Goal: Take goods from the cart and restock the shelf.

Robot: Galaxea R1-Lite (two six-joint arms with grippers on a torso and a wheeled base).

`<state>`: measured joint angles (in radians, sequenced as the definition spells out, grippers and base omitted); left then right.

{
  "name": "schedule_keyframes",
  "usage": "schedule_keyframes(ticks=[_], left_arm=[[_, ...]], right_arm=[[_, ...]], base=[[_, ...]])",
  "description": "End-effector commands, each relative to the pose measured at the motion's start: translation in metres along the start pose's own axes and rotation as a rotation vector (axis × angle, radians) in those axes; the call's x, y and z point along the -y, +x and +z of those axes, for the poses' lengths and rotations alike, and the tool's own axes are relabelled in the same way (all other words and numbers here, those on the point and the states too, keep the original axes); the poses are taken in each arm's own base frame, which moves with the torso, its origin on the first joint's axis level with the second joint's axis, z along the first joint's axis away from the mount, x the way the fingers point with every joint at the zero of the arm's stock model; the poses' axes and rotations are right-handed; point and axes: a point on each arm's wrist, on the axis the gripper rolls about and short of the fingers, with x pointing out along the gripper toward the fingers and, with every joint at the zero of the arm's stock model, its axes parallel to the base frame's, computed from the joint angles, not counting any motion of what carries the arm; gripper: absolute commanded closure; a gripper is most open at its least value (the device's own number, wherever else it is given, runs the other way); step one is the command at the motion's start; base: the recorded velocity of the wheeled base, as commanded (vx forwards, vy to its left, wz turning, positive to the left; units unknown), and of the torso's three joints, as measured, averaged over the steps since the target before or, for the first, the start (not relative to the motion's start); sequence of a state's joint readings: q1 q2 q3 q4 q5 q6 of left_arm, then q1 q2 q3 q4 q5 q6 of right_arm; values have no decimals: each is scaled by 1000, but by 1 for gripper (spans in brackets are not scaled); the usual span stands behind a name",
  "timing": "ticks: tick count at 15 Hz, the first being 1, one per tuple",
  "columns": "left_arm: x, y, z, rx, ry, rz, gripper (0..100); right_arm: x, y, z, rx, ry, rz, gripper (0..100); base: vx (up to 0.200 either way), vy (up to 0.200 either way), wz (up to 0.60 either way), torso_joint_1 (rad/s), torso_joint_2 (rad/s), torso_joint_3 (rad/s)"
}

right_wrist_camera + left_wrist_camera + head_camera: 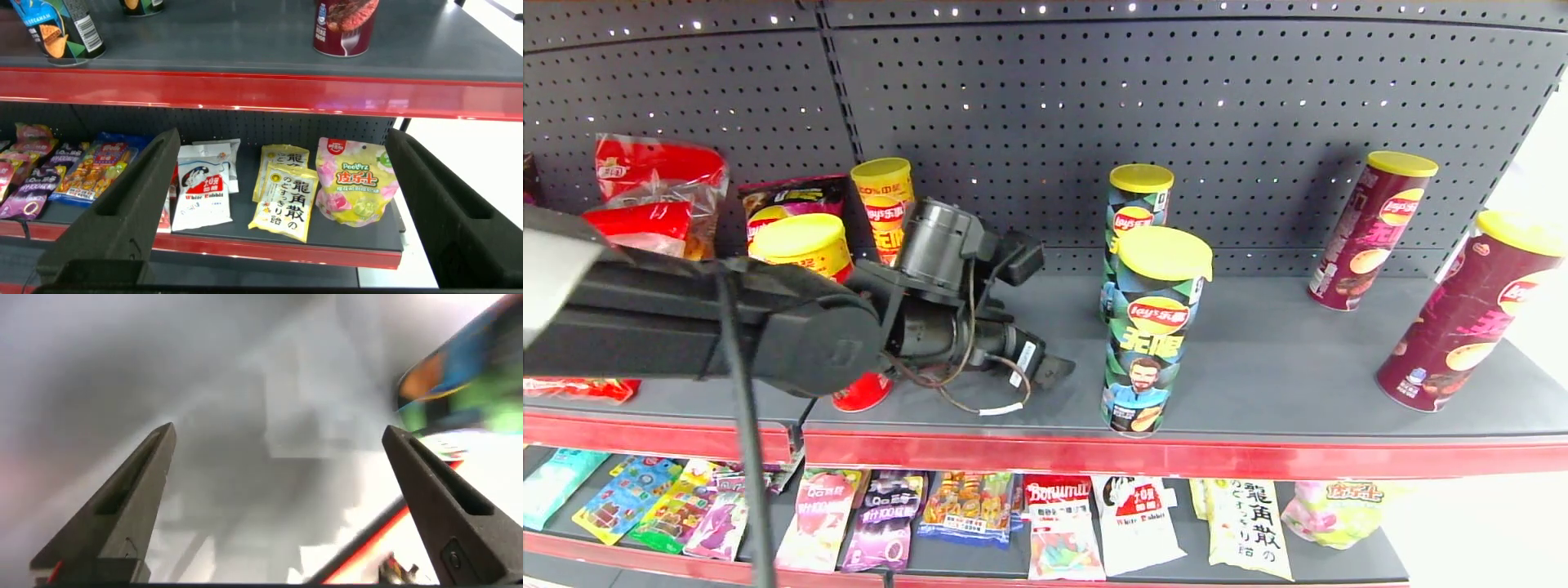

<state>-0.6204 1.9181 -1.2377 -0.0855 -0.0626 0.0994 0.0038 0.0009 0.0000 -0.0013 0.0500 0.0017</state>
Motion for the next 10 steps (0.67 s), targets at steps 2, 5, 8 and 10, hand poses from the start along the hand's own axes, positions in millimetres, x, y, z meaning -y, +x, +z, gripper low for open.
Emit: schedule_keyframes(ticks=[2, 5, 8, 10], left_arm=[[-1, -80, 32, 206, 15, -31, 0], [3, -130, 45, 334, 35, -38, 0], [7, -185, 44, 448, 53, -43, 0], [11, -257, 4, 554, 59, -10, 0]], right_arm=[[0, 0, 0, 0, 0, 0, 0], [0, 0, 0, 0, 0, 1, 0], [0, 0, 0, 0, 0, 1, 0], [0, 0, 0, 0, 0, 1, 0]], base=[[0, 0, 0, 0, 0, 0], [0, 0, 0, 0, 0, 0], [0, 0, 0, 0, 0, 0], [0, 0, 0, 0, 0, 0]])
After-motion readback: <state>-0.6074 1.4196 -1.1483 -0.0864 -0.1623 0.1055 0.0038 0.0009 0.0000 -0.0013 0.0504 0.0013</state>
